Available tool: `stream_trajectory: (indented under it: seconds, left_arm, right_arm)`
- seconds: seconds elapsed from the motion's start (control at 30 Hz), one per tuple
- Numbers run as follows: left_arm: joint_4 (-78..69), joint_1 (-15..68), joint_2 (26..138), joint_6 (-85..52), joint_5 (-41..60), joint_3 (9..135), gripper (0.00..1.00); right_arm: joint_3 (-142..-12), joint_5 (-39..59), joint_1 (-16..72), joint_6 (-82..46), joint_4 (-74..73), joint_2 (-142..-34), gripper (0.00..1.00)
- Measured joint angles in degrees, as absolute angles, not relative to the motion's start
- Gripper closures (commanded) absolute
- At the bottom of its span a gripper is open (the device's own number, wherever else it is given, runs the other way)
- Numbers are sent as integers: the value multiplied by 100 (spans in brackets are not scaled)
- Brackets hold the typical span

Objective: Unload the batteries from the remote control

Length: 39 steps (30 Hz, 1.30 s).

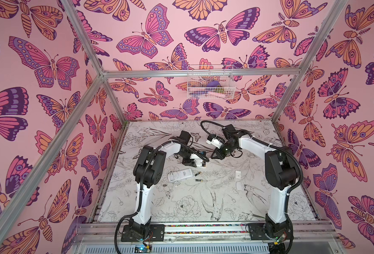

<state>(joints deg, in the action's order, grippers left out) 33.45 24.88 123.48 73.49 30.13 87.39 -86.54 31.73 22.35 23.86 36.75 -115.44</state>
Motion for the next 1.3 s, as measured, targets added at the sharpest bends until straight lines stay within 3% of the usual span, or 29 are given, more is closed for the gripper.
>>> stream_trajectory:
  seconds: [0.5,0.8,1.3]
  left_arm:
    - [3413,2488,12337,7448,3000,8737,57]
    - [3420,2493,12333,7454,2998,8729,57]
    - [3417,2495,12333,7452,2998,8729,57]
  right_arm:
    - [-9332,3406,2204,2624,4431,-11924,100]
    - [-9351,4119,2272,2724,4869,-11924,100]
    - [-9102,3371,2237,2443,4141,-11793,100]
